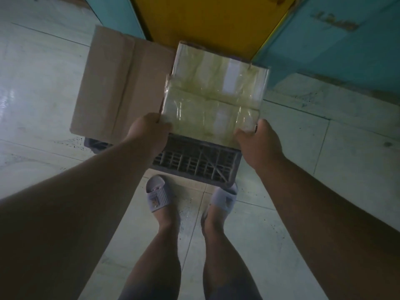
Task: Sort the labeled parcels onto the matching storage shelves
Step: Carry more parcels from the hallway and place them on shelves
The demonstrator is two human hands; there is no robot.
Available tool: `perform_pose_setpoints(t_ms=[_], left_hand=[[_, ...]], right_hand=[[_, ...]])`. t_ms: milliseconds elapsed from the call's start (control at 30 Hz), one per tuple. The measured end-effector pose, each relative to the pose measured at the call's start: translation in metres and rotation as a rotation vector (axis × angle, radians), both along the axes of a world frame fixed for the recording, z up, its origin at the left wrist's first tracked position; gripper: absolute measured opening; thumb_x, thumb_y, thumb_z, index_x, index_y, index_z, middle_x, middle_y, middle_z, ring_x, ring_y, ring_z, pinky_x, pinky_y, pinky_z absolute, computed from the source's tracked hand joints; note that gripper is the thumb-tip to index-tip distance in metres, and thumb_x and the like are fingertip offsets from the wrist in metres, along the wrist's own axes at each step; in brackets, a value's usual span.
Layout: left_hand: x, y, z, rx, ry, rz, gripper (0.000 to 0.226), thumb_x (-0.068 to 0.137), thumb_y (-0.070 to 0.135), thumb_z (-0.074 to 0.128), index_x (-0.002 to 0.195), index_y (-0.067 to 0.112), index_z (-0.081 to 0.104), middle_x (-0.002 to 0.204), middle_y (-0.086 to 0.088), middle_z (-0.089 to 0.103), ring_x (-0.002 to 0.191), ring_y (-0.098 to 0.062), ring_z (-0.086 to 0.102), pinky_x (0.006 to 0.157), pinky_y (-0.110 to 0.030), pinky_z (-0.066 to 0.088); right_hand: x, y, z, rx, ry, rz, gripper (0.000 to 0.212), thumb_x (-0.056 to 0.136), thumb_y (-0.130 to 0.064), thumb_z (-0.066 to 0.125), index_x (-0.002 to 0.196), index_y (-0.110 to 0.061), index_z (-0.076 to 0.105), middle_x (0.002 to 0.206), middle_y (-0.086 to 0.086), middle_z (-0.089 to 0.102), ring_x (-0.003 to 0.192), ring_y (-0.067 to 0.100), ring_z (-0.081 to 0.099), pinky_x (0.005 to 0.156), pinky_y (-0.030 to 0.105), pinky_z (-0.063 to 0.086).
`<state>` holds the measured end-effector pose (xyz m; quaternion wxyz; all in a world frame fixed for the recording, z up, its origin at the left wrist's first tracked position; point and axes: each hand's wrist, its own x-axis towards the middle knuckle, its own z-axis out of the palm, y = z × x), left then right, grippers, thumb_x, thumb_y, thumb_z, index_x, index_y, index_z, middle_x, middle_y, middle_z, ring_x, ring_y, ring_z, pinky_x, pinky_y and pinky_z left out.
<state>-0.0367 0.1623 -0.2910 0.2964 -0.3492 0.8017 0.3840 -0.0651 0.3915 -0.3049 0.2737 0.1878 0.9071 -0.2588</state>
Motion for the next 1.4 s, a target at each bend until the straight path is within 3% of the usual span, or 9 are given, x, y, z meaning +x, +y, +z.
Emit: perform_pose_setpoints(t_ms=[267,400,600,700,767,933,1133,1300,1400], left_hand=[[0.037,0.019,0.140,0.096,0.065,0.139,0.015,0.096,0.029,0.056,0.102,0.019,0.065,0.080,-0.004,0.063,0.067,-0.022,0.055,0.062,-0.030,0.043],[0.064,0.014,0.256,0.182,0.182,0.301,0.007,0.094,0.024,0.065,0.091,0.018,0.063,0.094,-0.009,0.067,0.081,-0.024,0.060,0.071,-0.035,0.047],[0.095,-0.023,0.381,0.330,0.351,0.187,0.053,0.096,0.011,0.062,0.141,0.037,0.049,0.105,-0.013,0.069,0.095,-0.034,0.070,0.080,-0.049,0.062],[0.106,-0.038,0.423,0.526,0.398,0.274,0.032,0.099,0.008,0.057,0.126,0.024,0.064,0.114,-0.021,0.069,0.097,-0.041,0.071,0.085,-0.058,0.058],[0.114,-0.047,0.444,0.642,0.426,0.331,0.021,0.102,0.018,0.054,0.120,0.015,0.065,0.120,-0.020,0.068,0.101,-0.041,0.070,0.091,-0.059,0.055],[0.131,-0.082,0.481,0.911,0.371,0.537,0.067,0.102,0.058,0.029,0.118,0.002,0.061,0.115,-0.024,0.069,0.101,-0.045,0.070,0.086,-0.060,0.056],[0.162,-0.118,0.502,0.916,0.467,0.560,0.072,0.100,0.062,0.030,0.112,-0.002,0.061,0.117,-0.023,0.068,0.104,-0.043,0.068,0.093,-0.057,0.055],[0.185,-0.153,0.510,0.981,0.446,0.507,0.076,0.091,0.077,0.025,0.117,0.016,0.061,0.124,-0.028,0.062,0.111,-0.050,0.063,0.096,-0.062,0.050],[0.195,-0.170,0.514,0.965,0.389,0.427,0.081,0.088,0.081,0.027,0.123,0.016,0.060,0.119,-0.027,0.067,0.105,-0.044,0.068,0.094,-0.054,0.053]], right_hand=[[0.034,0.027,0.165,-0.026,0.140,0.023,0.039,0.099,-0.028,0.055,0.134,-0.012,0.048,0.114,0.005,0.065,0.088,0.020,0.057,0.057,0.021,0.032],[0.063,0.034,0.278,-0.144,0.232,0.063,0.035,0.096,-0.025,0.061,0.128,-0.017,0.049,0.115,-0.001,0.063,0.095,0.016,0.060,0.070,0.023,0.042],[0.089,0.019,0.410,-0.201,0.447,0.129,0.038,0.092,-0.024,0.066,0.127,-0.021,0.051,0.118,-0.003,0.065,0.102,0.020,0.066,0.084,0.032,0.050],[0.105,0.009,0.456,-0.202,0.585,0.114,0.041,0.092,-0.015,0.062,0.130,-0.022,0.050,0.123,-0.004,0.063,0.112,0.019,0.063,0.091,0.032,0.048],[0.120,-0.002,0.479,-0.201,0.638,0.110,0.049,0.094,-0.009,0.056,0.139,-0.025,0.046,0.126,-0.007,0.059,0.116,0.015,0.058,0.093,0.026,0.043],[0.139,-0.042,0.518,-0.176,0.737,0.046,0.043,0.094,-0.008,0.050,0.135,-0.021,0.047,0.121,0.001,0.059,0.108,0.019,0.057,0.084,0.024,0.037],[0.141,-0.089,0.572,-0.396,0.741,-0.010,0.069,0.071,-0.057,0.067,0.134,-0.048,0.041,0.118,-0.011,0.060,0.103,0.012,0.061,0.084,0.037,0.053],[0.153,-0.119,0.594,-0.298,0.767,0.141,0.020,0.088,-0.044,0.067,0.104,-0.034,0.058,0.100,-0.007,0.066,0.089,0.013,0.065,0.077,0.036,0.057],[0.159,-0.128,0.601,-0.249,0.704,0.160,0.039,0.089,-0.059,0.058,0.092,-0.020,0.054,0.088,0.001,0.066,0.077,0.019,0.063,0.065,0.033,0.048]])
